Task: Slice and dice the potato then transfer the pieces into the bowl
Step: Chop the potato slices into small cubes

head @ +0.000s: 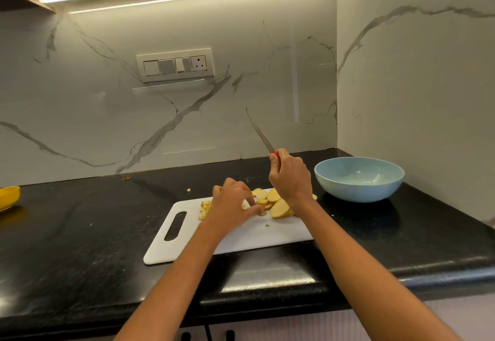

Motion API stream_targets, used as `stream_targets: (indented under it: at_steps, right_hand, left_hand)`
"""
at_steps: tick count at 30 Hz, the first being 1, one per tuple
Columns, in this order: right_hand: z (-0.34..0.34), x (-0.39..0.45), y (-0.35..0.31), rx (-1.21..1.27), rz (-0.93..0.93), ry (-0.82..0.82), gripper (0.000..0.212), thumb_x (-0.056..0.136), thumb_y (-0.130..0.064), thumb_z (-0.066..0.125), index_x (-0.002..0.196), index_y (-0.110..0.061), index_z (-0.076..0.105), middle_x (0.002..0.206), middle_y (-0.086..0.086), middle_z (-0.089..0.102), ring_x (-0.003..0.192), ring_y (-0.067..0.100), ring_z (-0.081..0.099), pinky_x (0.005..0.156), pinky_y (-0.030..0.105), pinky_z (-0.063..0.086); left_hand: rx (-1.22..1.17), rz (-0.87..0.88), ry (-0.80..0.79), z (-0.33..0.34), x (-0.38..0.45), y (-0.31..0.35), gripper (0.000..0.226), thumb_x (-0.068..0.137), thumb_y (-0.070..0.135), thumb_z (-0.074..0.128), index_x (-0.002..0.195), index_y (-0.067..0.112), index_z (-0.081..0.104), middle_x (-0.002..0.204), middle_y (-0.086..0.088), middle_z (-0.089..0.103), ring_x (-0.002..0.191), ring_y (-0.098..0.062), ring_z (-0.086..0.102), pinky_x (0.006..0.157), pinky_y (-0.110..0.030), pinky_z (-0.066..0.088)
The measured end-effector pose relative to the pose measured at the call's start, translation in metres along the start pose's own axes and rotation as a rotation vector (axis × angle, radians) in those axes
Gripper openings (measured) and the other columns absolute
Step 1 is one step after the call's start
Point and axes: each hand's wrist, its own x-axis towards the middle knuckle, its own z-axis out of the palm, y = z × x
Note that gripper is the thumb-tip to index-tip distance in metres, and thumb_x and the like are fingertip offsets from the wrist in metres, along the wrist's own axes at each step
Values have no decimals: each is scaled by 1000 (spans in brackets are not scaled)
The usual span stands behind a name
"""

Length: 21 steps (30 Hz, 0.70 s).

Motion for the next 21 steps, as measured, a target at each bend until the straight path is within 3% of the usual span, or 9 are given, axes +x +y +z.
stream_targets:
  at_steps: [7, 12, 17, 21]
  right_hand:
    - [1, 2, -1, -1, -6, -10, 29, 100, -28, 39, 107, -8, 59, 76, -1, 59, 62, 8, 52, 52, 10, 36]
    - [0, 2, -2, 2, 6, -18, 30, 100, -28, 39, 108, -7, 60, 81, 3, 64, 64, 8, 53, 54, 11, 38]
    - [-6, -6, -5, 3, 22, -24, 30, 100, -26, 39, 105, -5, 60, 74, 1, 58, 61, 9, 53, 54, 14, 39]
    - [-14, -17, -7, -14, 95, -144, 31, 101, -26, 40, 105, -5, 62, 81, 4, 61, 67, 9, 55, 55, 14, 39]
  left_hand:
    - [-19, -29, -55, 6, 8, 7, 31, 87, 47, 57, 97, 21, 70, 123, 10, 56, 118, -11, 37, 92, -32, 27]
    - [74, -1, 8, 5, 2, -6, 31, 97, 34, 43, 113, 19, 65, 124, 9, 55, 116, -8, 39, 88, -25, 25]
    - [-240, -104, 70, 2, -16, -14, 21, 90, 31, 58, 88, 16, 72, 116, 11, 58, 115, -9, 38, 85, -27, 25]
    - [-439, -99, 56, 0, -33, -15, 16, 86, 26, 65, 76, 16, 73, 96, 14, 60, 101, -8, 42, 95, -37, 36]
